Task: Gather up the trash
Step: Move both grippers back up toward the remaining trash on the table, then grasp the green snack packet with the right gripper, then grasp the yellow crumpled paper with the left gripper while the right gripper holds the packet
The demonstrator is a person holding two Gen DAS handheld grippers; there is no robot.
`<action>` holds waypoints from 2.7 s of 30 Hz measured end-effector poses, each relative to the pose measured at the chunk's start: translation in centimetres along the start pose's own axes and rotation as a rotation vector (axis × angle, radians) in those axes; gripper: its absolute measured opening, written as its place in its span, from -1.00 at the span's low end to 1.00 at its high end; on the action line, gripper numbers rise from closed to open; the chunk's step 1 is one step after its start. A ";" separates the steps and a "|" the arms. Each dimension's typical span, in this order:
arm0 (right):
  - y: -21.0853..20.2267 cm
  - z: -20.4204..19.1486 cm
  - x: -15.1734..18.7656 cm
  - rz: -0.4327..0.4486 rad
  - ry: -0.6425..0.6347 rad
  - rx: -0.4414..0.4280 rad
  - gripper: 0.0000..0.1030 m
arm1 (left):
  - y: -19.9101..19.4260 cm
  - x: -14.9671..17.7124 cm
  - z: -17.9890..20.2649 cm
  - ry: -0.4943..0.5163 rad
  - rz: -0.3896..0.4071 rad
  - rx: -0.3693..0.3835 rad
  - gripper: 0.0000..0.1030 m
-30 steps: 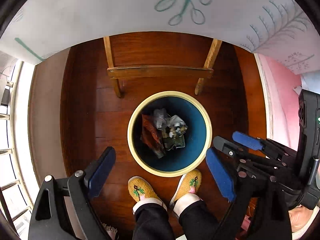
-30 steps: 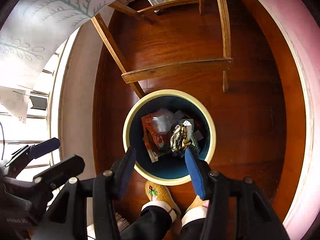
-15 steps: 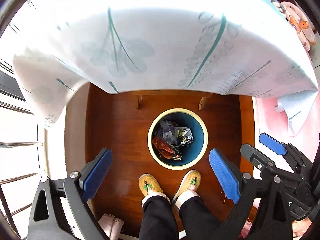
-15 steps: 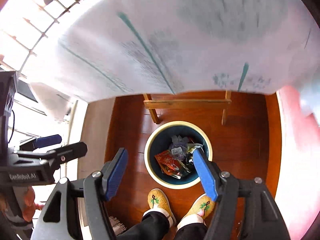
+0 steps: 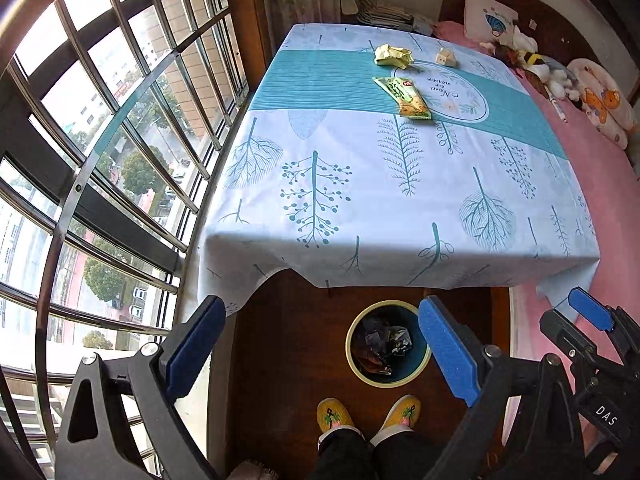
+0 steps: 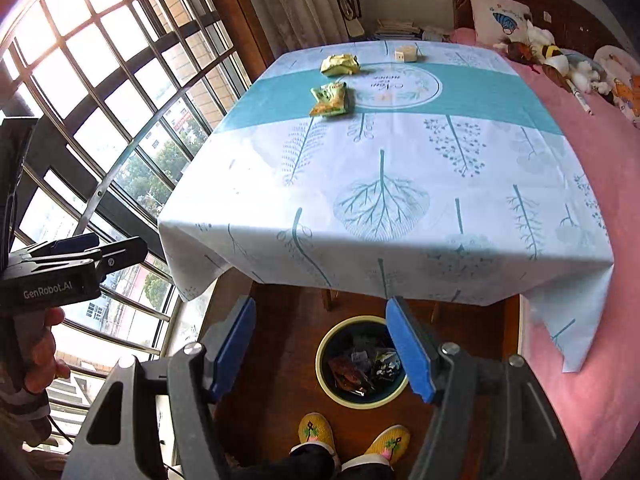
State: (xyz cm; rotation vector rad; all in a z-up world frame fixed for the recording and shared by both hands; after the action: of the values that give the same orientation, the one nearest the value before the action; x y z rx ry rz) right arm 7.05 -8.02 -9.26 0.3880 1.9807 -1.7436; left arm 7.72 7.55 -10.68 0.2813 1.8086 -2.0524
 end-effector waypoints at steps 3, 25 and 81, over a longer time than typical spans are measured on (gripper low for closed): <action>-1.7 -0.4 -2.5 0.046 -0.011 0.028 0.32 | -1.0 -1.4 -0.5 0.003 0.035 0.000 0.61; 9.9 -0.7 -17.9 -0.034 -0.225 -0.006 0.32 | 4.3 -12.7 -2.0 -0.223 0.106 -0.090 0.61; 26.0 10.9 -33.5 -0.020 -0.127 -0.160 -0.75 | 26.0 -37.3 7.5 -0.227 -0.065 -0.059 0.61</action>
State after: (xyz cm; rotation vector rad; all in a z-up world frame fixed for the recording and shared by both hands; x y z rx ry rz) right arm 50.35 -11.62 -14.90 0.1997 2.0205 -1.5674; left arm 53.04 3.58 -18.30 -0.0275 1.7548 -1.9801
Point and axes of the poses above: each gripper's, at about its wrist camera, not at the fingertips, and y roughly the way its jaws point, z to its right, x to its underside, the point moved 9 cm from there along y, roughly the way its jaws point, and after that the axes turned 9 degrees about x, right-handed, at the moved point
